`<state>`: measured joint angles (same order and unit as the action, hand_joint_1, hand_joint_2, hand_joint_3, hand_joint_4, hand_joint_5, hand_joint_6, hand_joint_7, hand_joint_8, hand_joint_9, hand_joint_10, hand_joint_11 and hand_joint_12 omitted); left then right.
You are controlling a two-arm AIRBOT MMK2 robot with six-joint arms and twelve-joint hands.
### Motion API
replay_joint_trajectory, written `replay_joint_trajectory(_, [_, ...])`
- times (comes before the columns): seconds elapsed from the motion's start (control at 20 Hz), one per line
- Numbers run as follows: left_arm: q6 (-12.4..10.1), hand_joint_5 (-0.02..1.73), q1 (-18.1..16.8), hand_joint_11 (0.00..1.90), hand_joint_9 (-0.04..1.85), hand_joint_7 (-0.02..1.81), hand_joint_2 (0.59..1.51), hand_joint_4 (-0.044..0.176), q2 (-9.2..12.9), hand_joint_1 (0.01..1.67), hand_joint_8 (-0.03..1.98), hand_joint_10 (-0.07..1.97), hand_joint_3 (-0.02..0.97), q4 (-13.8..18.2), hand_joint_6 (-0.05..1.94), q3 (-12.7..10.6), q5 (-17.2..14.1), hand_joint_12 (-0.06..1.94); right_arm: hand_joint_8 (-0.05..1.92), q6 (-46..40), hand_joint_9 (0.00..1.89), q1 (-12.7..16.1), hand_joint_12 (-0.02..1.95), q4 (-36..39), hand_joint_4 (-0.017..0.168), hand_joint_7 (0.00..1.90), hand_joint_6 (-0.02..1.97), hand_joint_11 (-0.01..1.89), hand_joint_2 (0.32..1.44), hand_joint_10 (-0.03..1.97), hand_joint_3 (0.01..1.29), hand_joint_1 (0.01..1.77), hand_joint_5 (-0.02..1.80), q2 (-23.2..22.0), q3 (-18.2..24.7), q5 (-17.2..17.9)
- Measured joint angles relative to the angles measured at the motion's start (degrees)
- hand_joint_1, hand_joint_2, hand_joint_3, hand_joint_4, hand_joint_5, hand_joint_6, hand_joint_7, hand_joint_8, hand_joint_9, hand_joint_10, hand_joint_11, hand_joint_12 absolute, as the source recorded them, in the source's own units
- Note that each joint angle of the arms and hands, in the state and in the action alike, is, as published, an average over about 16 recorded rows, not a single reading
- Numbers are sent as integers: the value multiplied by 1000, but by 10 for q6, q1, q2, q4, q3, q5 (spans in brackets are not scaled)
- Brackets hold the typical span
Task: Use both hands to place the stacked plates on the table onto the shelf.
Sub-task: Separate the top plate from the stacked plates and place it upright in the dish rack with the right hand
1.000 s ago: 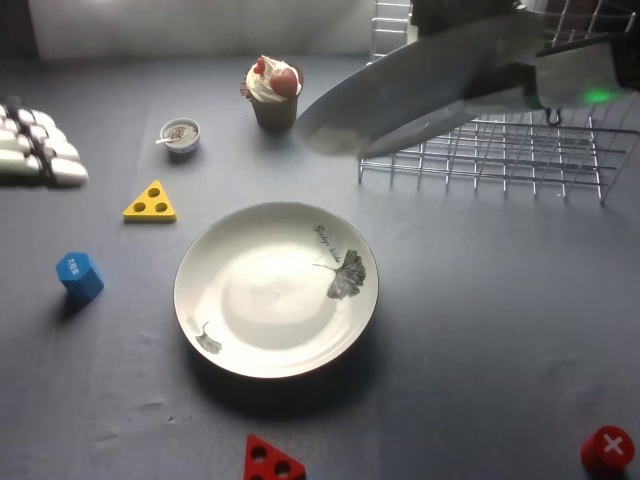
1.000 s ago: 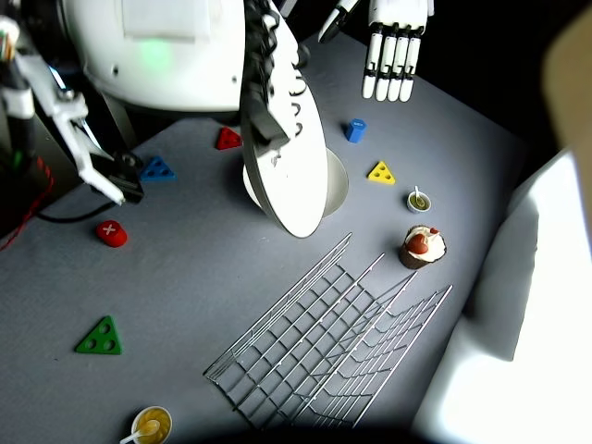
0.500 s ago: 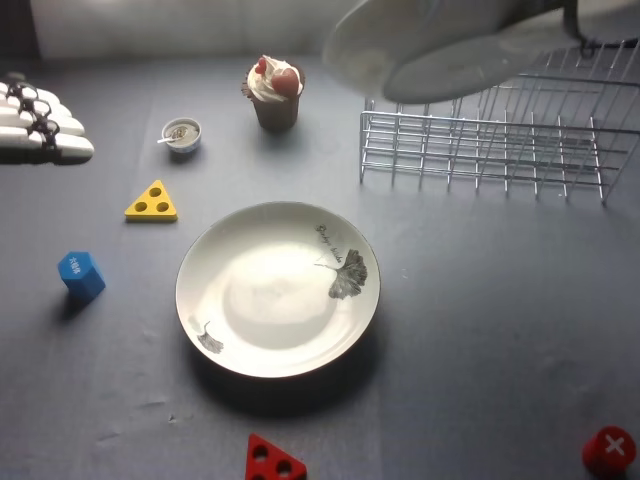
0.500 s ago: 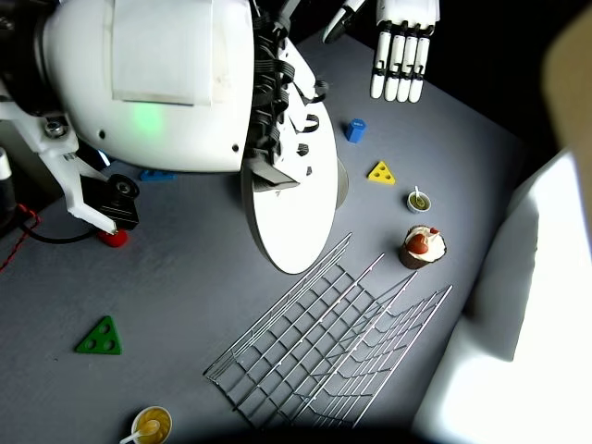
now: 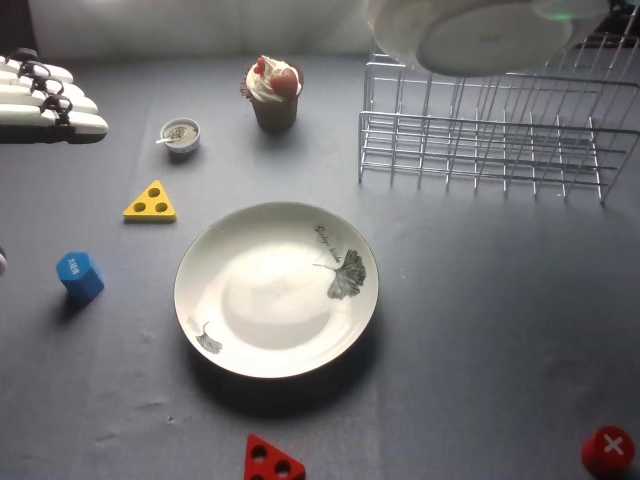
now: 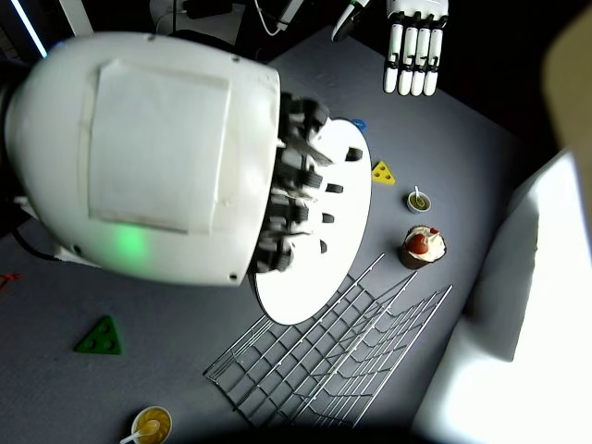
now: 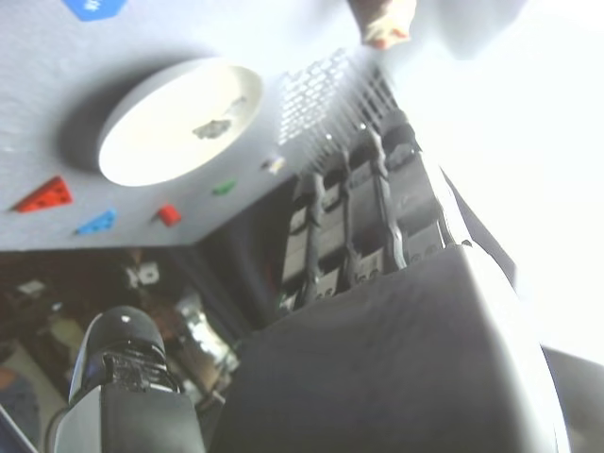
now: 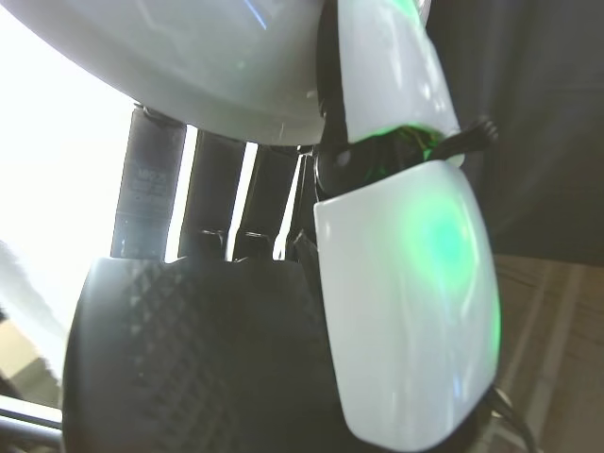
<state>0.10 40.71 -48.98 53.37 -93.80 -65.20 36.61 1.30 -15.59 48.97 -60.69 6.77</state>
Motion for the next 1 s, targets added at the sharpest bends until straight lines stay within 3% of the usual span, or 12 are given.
replay_joint_trajectory(0.45, [0, 139, -14, 148, 165, 161, 992, 1, -8, 118, -1, 9, 5, 1, 16, 0, -6, 12, 314, 2, 1194, 17, 1280, -44, -8, 1247, 856, 1022, 958, 578, 13, 1466, 931, 16, -44, -48])
replay_joint_trajectory(1.0, [0, 125, -21, 150, 150, 147, 993, 1, -15, 125, -1, 8, 5, 11, 17, 0, -13, 12, 404, 3, 1184, 27, 1293, -74, -8, 1210, 829, 1025, 958, 609, 13, 1470, 926, 27, -85, -69])
